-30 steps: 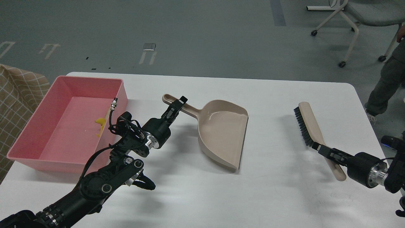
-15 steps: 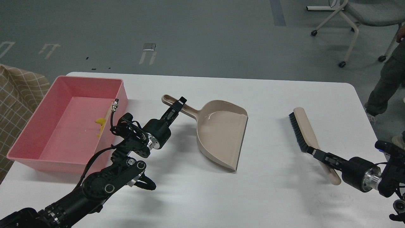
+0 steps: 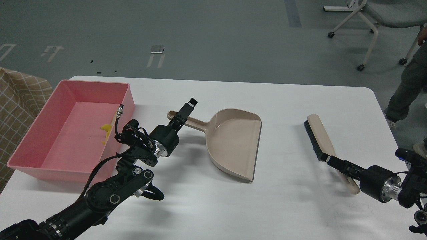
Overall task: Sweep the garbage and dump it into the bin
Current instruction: 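Release the dustpan handle and withdraw the left gripper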
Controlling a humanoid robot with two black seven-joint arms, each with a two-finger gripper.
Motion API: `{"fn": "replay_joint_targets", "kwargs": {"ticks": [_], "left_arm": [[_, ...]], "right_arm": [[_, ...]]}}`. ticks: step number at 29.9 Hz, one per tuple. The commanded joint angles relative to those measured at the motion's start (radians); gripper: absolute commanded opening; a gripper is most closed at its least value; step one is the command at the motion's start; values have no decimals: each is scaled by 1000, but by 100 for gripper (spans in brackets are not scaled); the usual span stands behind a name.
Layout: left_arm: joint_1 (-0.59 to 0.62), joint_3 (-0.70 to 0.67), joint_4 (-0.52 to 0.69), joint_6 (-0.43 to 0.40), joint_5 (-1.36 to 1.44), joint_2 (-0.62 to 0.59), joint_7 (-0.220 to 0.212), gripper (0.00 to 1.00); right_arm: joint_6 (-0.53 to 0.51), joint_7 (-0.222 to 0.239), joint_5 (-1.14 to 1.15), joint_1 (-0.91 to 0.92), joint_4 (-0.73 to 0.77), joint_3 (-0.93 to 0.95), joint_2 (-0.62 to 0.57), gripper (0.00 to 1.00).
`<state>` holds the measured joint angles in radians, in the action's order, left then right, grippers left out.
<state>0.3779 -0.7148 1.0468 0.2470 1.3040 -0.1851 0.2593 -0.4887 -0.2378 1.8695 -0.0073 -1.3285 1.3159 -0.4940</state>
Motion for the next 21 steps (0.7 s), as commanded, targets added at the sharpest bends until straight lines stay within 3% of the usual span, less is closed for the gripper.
{"fn": "replay_joint_targets", "kwargs": {"ticks": [1,16,21], "left_arm": [[3,0,-2,3,0,-10,0,98],[10,0,-4,32,1,-54,3,98],[-4,1,-4,41,1,-51,21,98]], "right_arm": [[0,0,-21,0,0,2,-1,78],[0,-3,-36,0,0,5,-1,81],[0,-3,-39,1,0,8,-1,81]]}}
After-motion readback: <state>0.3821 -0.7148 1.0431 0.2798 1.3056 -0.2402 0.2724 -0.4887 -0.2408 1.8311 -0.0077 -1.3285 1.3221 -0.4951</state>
